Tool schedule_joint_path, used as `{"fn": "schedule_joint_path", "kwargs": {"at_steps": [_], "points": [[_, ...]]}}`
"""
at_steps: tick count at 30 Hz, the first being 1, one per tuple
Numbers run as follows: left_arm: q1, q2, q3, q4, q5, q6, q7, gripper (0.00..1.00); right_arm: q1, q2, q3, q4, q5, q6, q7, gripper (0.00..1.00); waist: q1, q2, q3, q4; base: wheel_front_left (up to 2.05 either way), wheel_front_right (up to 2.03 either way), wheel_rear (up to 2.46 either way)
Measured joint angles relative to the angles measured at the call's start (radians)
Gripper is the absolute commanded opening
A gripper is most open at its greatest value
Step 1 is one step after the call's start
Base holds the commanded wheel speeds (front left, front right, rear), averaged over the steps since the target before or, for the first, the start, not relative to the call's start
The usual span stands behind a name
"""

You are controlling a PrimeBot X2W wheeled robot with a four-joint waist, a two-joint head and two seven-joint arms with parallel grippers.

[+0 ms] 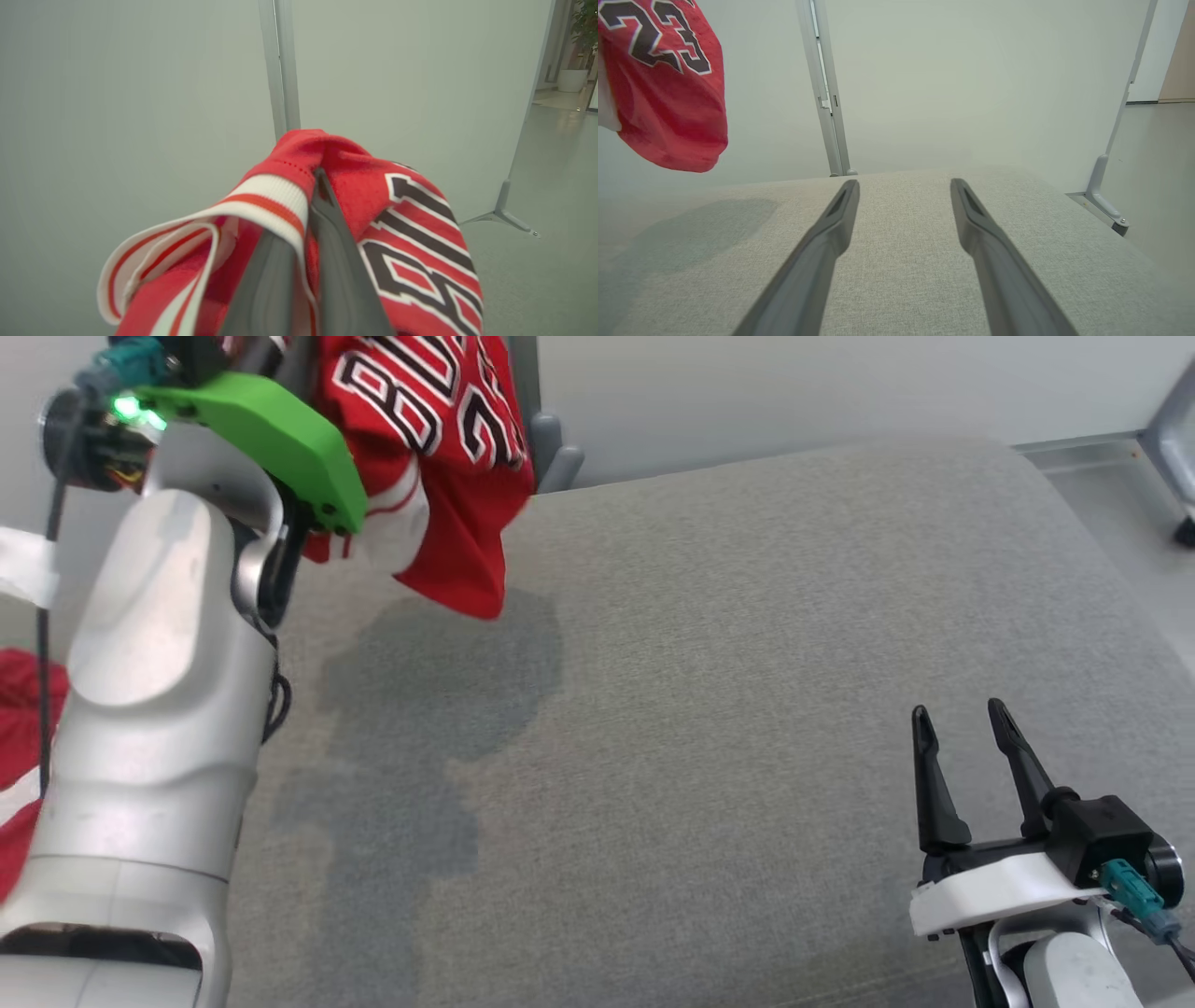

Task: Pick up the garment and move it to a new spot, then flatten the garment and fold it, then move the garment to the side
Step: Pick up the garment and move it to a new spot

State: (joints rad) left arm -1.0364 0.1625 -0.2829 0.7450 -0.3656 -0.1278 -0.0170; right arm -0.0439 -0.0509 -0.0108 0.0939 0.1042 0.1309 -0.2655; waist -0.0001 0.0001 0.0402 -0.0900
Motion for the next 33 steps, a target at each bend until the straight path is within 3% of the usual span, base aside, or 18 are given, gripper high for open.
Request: {"fn": "schedule_joint_path", "kwargs": {"at_steps": [4,11,17,23,25,27,28,33], "points": [[0.081,-0.015,-0.021,-0.046,-0.004,0.008,0.048,0.00,0.003,0.001,0.000,-0.004,0.004,0.000,0.000,1.00,0.0000,-0.0001,-0.010,-0.060,0.00,0.00,0.00],[0.224,-0.042,-0.091,-0.076,0.036,0.058,0.045,0.00,0.000,0.001,-0.003,-0.012,0.029,0.000,0.000,1.00,0.0000,-0.0001,0.000,-0.154,0.00,0.00,0.00],[0.291,-0.075,-0.143,0.012,0.068,0.100,-0.011,0.00,-0.029,0.000,0.015,-0.016,0.065,0.000,0.000,1.00,0.0000,-0.0001,0.053,-0.199,0.00,0.00,0.00],[0.294,-0.097,-0.147,0.127,0.040,0.104,-0.067,0.00,-0.059,0.000,0.056,-0.017,0.086,0.000,0.000,1.00,0.0000,-0.0001,0.102,-0.243,0.00,0.00,0.00],[0.291,-0.103,-0.148,0.158,0.029,0.100,-0.085,0.22,-0.061,0.000,0.067,-0.017,0.088,0.000,0.000,1.00,0.0000,-0.0001,0.116,-0.255,0.00,0.00,0.00],[0.282,-0.107,-0.154,0.182,0.023,0.100,-0.101,0.65,-0.061,0.000,0.076,-0.016,0.090,0.000,0.000,1.00,0.0000,-0.0001,0.128,-0.264,0.00,0.00,0.00],[0.276,-0.108,-0.157,0.191,0.019,0.095,-0.112,1.00,-0.061,0.000,0.081,-0.016,0.091,0.000,0.000,1.00,0.0000,-0.0001,0.134,-0.267,0.00,0.00,0.00],[0.241,-0.112,-0.179,0.199,-0.001,0.085,-0.180,1.00,-0.062,0.000,0.097,-0.016,0.093,0.000,0.000,1.00,0.0000,-0.0001,0.141,-0.253,0.00,0.00,0.00]]}}
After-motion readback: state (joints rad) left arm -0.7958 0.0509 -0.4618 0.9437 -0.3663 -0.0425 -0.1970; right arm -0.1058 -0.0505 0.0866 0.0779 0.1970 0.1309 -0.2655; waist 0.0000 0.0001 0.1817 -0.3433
